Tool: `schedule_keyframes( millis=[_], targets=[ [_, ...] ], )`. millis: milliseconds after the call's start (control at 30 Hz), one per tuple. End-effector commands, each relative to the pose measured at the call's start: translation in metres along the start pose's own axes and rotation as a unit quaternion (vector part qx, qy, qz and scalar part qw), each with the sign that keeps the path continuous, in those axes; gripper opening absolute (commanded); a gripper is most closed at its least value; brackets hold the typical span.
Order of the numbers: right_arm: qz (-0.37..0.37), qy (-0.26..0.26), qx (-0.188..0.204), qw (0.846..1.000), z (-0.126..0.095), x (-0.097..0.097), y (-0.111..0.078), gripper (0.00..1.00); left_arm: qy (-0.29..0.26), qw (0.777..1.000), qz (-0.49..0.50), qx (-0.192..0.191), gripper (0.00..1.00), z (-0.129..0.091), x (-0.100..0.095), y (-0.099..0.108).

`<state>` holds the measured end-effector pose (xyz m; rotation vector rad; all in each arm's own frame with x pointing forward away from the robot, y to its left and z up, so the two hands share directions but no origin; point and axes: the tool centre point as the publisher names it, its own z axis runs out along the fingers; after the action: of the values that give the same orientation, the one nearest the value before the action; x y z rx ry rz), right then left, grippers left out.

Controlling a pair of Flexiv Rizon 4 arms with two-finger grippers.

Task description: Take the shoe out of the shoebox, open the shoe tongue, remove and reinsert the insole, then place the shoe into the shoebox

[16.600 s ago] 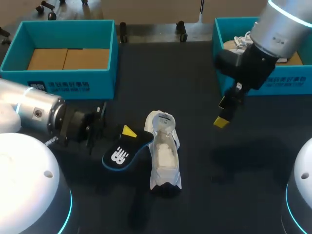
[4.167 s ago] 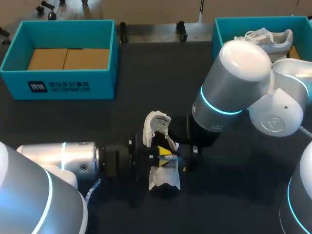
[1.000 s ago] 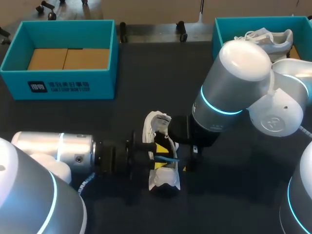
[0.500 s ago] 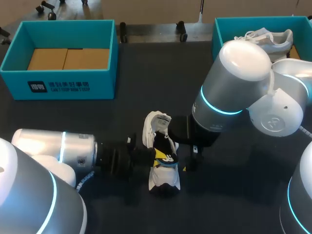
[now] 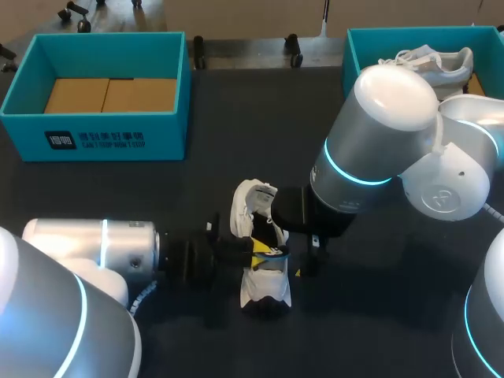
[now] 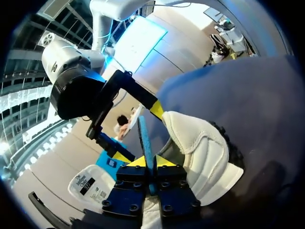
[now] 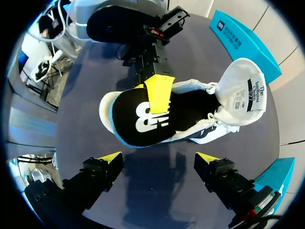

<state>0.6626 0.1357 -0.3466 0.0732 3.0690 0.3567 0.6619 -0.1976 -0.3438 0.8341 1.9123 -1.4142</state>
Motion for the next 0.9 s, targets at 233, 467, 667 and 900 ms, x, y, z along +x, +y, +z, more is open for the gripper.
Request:
schedule_keyframes(
  millis=[233, 467, 667, 900],
  targets=[
    [0.0, -0.001, 0.0, 1.0, 0.001, 0.001, 0.0, 1.0, 0.01, 0.999, -0.026, 0.041, 0.44, -0.008, -0.006, -0.02],
    [0.0, -0.001, 0.0, 1.0, 0.001, 0.001, 0.0, 1.0, 0.017, 0.998, -0.016, 0.049, 0.33, -0.002, -0.002, -0.029],
    [0.0, -0.001, 0.0, 1.0, 0.001, 0.001, 0.0, 1.0, 0.03, 0.999, 0.0, 0.037, 0.0, 0.008, 0.004, -0.025],
    [0.0, -0.001, 0.0, 1.0, 0.001, 0.001, 0.0, 1.0, 0.028, 0.999, 0.02, 0.001, 0.0, 0.012, 0.006, -0.003]
  ],
)
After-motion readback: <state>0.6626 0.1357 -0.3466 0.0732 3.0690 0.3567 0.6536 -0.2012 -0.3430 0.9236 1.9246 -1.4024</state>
